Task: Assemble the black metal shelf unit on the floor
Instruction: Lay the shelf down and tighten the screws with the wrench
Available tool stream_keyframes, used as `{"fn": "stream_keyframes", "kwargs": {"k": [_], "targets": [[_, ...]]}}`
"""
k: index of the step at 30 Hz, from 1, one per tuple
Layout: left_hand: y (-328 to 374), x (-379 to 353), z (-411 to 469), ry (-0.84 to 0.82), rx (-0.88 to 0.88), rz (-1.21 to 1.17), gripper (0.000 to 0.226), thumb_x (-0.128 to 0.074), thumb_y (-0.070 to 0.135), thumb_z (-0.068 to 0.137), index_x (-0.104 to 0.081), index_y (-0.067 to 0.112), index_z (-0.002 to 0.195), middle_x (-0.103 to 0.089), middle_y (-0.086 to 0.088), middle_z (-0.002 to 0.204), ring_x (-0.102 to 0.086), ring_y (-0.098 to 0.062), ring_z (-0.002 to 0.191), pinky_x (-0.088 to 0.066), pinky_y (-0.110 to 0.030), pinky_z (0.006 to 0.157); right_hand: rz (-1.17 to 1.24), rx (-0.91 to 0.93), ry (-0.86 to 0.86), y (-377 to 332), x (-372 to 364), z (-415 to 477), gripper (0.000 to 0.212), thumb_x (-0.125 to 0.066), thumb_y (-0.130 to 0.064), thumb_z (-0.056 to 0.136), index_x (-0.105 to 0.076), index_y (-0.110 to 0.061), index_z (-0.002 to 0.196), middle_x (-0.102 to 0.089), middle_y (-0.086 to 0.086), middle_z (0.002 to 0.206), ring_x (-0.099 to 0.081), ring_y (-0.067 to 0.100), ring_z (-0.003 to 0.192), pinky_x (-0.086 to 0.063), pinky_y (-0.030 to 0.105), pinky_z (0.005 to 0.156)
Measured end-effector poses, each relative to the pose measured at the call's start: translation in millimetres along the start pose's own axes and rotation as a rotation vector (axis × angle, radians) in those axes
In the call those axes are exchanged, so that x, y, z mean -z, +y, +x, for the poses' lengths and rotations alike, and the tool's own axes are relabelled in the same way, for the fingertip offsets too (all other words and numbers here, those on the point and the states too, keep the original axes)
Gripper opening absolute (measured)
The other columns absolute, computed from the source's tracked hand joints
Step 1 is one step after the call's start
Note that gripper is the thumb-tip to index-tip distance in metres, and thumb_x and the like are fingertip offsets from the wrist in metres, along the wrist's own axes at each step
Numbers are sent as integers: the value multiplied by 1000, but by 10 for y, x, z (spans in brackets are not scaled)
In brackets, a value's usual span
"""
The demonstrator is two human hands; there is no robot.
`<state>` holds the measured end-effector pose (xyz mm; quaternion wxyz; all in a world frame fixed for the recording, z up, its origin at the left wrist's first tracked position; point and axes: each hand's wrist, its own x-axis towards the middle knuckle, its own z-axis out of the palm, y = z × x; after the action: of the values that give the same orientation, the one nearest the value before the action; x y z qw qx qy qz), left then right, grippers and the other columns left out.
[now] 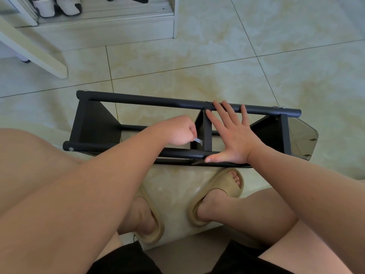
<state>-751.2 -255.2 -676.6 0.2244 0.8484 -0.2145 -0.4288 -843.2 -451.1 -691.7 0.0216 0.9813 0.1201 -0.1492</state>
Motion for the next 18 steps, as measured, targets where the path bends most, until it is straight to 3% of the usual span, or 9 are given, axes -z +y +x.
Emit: {"fn": "stream_keyframes", "kwargs": {"k": [4,6,9,13,18], "targets": [[39,-60,4,15,60,-297,22,-53,16,98,-61,30,82,-62,10,91,-59,-8,89,-49,-29,79,-1,3,0,4,-1,1,133,-17,-107,61,10,-24,162,18,7,168,19,30,154,8,68,118],[75,-105,11,7,145,-552,15,-51,15,101,-61,20,92,-70,1,98,-66,-11,94,-56,-32,85,2,5,3,4,-3,-1,134,-16,-107,60,9,-23,162,18,7,169,18,30,155,8,68,118],[111,-158,20,19,227,-824,14,-50,18,103,-57,8,109,-71,-6,96,-70,-17,95,-57,-32,82,3,5,4,7,-5,-2,134,-16,-107,60,9,-23,162,17,7,169,19,30,155,8,68,118],[87,-201,56,88,224,-859,21,-55,23,102,-59,8,116,-72,-4,93,-71,-15,89,-56,-28,73,14,9,12,7,-6,-3,134,-16,-107,60,6,-22,162,15,8,169,17,30,155,9,68,118],[85,-235,110,172,203,-745,14,-61,25,98,-62,17,109,-70,-1,88,-69,-13,86,-56,-33,85,5,12,12,10,-13,-1,133,-17,-106,61,6,-22,162,15,8,169,17,30,155,7,69,118]]}}
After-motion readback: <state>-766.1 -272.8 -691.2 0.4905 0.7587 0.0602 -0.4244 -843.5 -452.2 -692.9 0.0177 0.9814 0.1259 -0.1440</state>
